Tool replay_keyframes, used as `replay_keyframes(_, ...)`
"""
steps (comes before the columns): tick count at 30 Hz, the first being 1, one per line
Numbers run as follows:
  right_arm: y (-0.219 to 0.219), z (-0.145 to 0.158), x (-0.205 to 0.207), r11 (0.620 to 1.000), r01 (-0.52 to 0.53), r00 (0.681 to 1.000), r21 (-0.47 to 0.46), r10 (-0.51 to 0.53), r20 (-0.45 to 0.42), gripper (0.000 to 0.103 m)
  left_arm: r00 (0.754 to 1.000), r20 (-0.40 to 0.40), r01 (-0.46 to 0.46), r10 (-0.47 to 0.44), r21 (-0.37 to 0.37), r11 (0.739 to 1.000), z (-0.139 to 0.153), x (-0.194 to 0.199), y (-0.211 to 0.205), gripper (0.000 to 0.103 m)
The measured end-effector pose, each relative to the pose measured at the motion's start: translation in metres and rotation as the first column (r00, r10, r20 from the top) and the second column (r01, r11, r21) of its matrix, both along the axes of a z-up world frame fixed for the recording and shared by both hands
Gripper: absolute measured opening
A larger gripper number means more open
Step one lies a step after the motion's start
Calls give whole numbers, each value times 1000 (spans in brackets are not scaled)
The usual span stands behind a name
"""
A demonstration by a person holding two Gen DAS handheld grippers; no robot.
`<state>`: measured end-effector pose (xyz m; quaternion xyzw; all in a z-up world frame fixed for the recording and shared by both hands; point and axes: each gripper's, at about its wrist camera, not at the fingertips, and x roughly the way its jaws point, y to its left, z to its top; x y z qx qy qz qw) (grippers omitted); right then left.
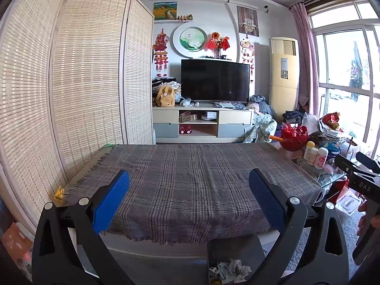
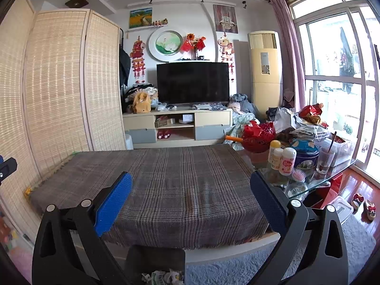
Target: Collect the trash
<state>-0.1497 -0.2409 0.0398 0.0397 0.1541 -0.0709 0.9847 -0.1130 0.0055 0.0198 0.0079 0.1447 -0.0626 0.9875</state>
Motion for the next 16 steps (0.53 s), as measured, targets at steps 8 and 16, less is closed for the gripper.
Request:
replay_keyframes(8,-2,-2,3,1000,4,1000,9,-4,-6,100,1000,-6,-3,3,2,1000,-1,3,0,95)
replay_keyframes(16,0,-4,7,1000,-6,1000,8,6,-14,100,999,-34,6,-7,-35,999,-3,9,8,95)
